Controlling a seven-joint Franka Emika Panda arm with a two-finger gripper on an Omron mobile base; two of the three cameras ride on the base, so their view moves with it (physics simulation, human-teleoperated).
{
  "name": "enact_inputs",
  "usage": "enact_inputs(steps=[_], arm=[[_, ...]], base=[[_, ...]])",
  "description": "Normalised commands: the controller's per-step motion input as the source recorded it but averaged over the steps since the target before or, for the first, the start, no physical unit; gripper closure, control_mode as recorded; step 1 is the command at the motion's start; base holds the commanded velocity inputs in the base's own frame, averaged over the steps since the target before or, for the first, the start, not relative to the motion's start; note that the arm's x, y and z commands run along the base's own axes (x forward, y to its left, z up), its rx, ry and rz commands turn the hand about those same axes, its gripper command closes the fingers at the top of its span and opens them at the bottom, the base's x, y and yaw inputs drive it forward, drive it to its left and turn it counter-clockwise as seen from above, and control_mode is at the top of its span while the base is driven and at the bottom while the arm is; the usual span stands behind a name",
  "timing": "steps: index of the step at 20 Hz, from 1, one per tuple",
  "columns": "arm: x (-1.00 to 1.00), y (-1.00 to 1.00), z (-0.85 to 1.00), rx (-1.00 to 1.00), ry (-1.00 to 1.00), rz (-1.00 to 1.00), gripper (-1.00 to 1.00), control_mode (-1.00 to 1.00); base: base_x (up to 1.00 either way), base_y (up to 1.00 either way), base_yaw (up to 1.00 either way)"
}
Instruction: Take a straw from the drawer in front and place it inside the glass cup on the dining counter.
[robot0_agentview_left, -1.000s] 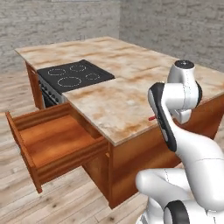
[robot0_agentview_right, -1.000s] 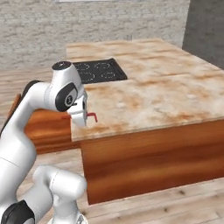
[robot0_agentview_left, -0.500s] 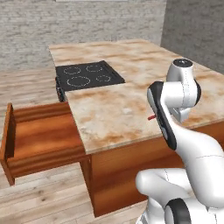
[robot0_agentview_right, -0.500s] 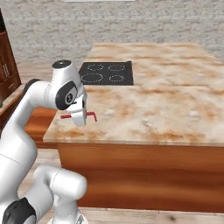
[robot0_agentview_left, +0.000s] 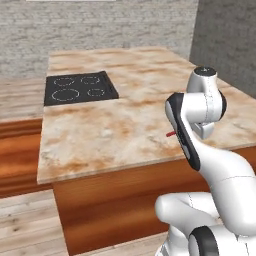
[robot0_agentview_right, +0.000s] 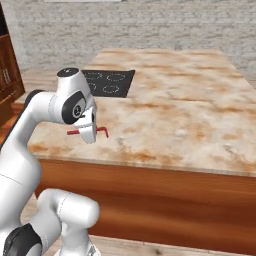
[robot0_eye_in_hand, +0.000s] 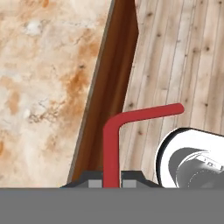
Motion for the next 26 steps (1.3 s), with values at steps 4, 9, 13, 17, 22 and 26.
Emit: enact_inputs(steps=[4, 9, 13, 17, 22, 26], arm=[[0.0, 0.0, 0.0, 0.0, 0.0, 0.0, 1.0, 1.0], [0.0, 0.0, 0.0, 0.0, 0.0, 0.0, 1.0, 1.0], [0.0, 0.0, 0.0, 0.0, 0.0, 0.0, 1.0, 1.0], [0.0, 0.0, 0.0, 0.0, 0.0, 0.0, 1.0, 1.0], [0.0, 0.0, 0.0, 0.0, 0.0, 0.0, 1.0, 1.0], [0.0, 0.0, 0.0, 0.0, 0.0, 0.0, 1.0, 1.0]], base=[[-0.13, -1.0, 0.18], [-0.25, -1.0, 0.16], [-0.3, -1.0, 0.12], [-0.34, -1.0, 0.09], [-0.37, -1.0, 0.07], [-0.25, -1.0, 0.06]])
